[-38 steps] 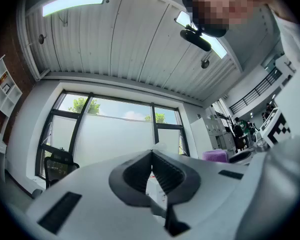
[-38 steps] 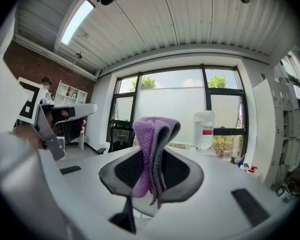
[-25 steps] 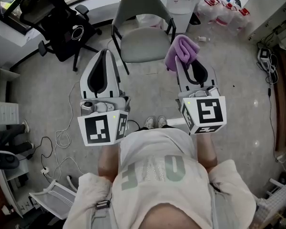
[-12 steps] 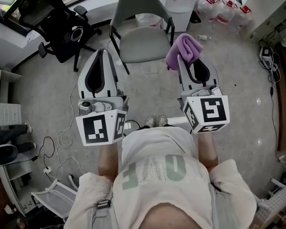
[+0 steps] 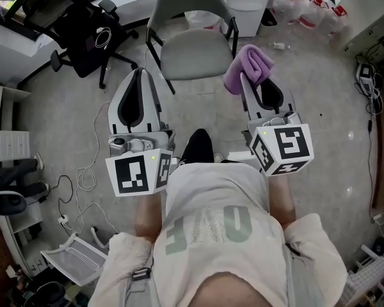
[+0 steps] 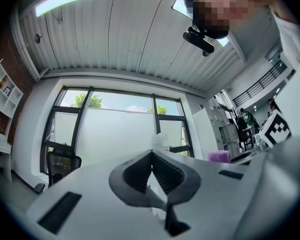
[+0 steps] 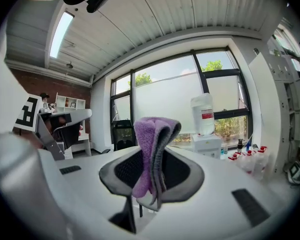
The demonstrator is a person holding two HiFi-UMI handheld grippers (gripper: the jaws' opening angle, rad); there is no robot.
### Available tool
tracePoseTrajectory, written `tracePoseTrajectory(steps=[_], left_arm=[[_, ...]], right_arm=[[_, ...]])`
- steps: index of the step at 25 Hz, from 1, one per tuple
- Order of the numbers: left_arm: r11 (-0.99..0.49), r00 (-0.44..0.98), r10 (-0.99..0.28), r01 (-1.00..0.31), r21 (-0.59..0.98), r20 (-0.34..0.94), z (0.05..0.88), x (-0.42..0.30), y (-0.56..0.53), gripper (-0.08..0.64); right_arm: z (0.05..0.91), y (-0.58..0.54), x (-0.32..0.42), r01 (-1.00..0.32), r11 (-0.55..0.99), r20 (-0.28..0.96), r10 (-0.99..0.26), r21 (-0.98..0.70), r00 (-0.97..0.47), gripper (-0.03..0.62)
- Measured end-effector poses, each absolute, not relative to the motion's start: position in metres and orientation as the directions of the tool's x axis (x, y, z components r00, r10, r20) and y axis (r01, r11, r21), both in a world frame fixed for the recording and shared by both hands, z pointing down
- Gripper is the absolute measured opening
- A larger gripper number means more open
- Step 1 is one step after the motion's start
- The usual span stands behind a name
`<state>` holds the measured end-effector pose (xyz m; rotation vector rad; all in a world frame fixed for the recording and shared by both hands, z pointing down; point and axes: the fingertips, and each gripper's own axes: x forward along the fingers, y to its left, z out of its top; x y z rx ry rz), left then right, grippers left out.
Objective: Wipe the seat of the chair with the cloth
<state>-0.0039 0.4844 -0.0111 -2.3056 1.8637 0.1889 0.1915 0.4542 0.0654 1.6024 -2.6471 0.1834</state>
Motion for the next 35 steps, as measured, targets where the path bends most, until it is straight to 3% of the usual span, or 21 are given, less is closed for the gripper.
tracePoseTrajectory(steps=[8, 18, 25, 35], left_arm=[[-0.198, 0.198, -0.96, -0.98, -0.017, -0.198, 0.017, -0.038, 0.385, 0.012], [-0.255, 0.25, -0.956, -0.967, 0.01, -0.156, 0.025, -0.103, 0.154, 0.012], [-0.298, 0.299, -0.93, -0.954, -0.035, -0.216, 0.009, -0.134, 0.04, 0.012], [-0.285, 0.284, -0.95, -0.959, -0.013, -0.127, 0.051, -0.13, -0.023, 0.012]], right_arm=[[0.083, 0.363, 0.16, -0.862, 0.501, 0.1, -0.856, -0.084, -0.507, 0.094], [0.082, 0.151, 0.083, -0.869, 0.493, 0.196, -0.849, -0.038, -0.49, 0.094], [0.074, 0.042, 0.026, -0.86, 0.51, 0.196, -0.841, -0.028, -0.505, 0.094], [0.105, -0.02, 0.043, -0.867, 0.492, 0.28, -0.825, -0.074, -0.492, 0.094]])
